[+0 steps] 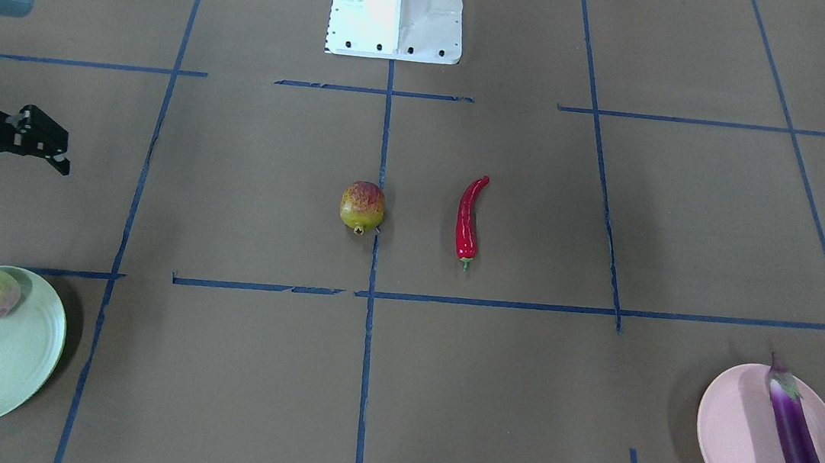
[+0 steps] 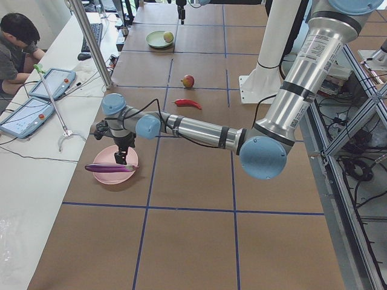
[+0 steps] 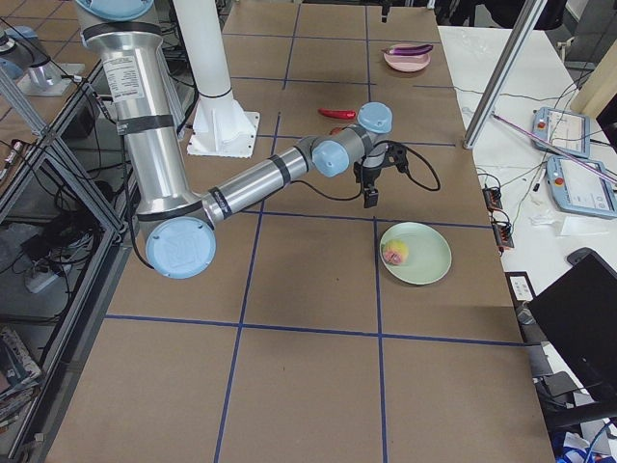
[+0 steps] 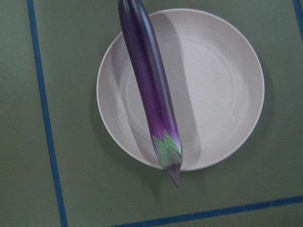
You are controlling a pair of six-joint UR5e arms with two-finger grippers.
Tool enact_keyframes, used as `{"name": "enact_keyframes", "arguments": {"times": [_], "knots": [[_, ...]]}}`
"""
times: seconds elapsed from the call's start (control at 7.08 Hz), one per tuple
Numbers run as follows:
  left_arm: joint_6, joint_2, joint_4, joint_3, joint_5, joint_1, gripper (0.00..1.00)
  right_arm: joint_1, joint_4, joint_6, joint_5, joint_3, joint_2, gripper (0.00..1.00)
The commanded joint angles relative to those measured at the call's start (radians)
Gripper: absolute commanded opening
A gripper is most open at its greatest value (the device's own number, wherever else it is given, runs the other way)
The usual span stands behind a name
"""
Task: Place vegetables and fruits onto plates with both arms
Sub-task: 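Withdraw the left gripper while the right gripper reaches and grasps the pomegranate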
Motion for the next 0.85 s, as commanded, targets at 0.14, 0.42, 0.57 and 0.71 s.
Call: {"name": "enact_keyframes", "arguments": {"times": [0.14,0.42,0.57,0.71], "knots": [[0.053,0.096,0.172,-0.203,0.000,-0.005,1.00,-0.272,-0.031,0.346,-0.147,-0.005,0.188,1.00],[0.051,0.096,0.171,-0.201,0.000,-0.003,1.00,-0.432,-0.224,0.463,-0.339,-0.045,0.397,1.00],[0.051,0.095,0.171,-0.203,0.000,-0.002,1.00,-0.481,-0.223,0.491,-0.400,-0.092,0.449,1.00],[0.051,0.095,0.171,-0.203,0.000,-0.002,1.00,-0.495,-0.221,0.532,-0.417,-0.178,0.527,1.00]]}}
